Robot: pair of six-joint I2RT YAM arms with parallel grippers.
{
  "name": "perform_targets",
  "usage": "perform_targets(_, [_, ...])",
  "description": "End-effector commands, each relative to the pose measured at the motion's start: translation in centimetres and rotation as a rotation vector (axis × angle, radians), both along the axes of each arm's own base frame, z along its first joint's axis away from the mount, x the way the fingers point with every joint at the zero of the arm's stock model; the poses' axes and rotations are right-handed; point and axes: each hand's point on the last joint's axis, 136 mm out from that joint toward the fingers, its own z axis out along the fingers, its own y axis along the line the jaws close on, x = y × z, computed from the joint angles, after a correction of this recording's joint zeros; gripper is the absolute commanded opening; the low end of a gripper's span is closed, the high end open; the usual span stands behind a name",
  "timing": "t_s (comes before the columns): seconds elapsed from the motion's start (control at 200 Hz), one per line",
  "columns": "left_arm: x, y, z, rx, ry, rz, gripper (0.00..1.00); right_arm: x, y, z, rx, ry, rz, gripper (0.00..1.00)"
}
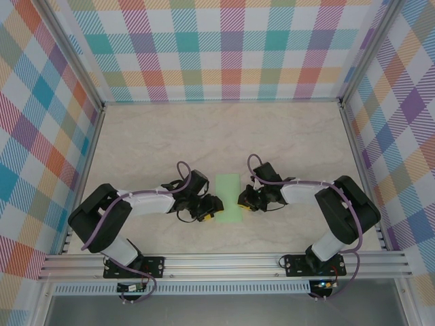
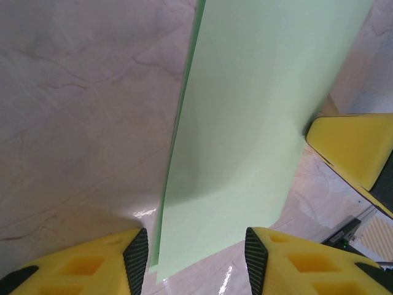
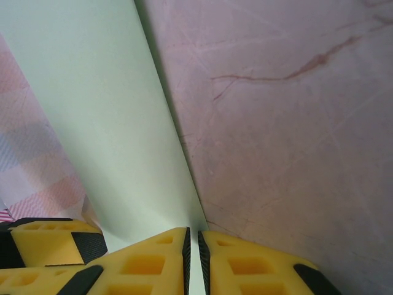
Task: Fold a paper plane with a square sheet of paper (pick it up from the middle)
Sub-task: First fold in half a square sheet of paper at the center of the table.
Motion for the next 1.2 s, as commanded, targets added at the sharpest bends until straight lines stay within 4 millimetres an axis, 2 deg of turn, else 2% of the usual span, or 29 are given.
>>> perform_targets(0.0, [-0.7, -0.8, -0.4, -0.017, 0.012, -0.031, 0.47, -3.2, -2.9, -4.8, -0.161, 0.127, -0.011, 0.17])
perform_targets(0.24, [-0.5, -1.7, 0.5, -0.067, -0.011, -0.040, 0.42, -3.3, -2.8, -5.0, -0.160, 0.134, -0.011, 0.17])
perform_targets(0.63, [0.2, -2.1, 1.1, -0.094, -0.037, -0.020, 0.43, -3.3, -2.8, -4.9, -0.155, 0.137, -0.010, 0.17])
perform_targets(1.065, [4.4, -1.2, 0.5, -0.088, -0.050, 0.117, 0.41, -2.5, -1.8, -3.5, -0.105, 0.093, 0.000, 0.18])
perform_targets(1.195, [5.5, -1.7, 1.0, -0.130, -0.058, 0.122, 0.40, -2.2, -1.4, -2.9, -0.075, 0.071, 0.006, 0.19])
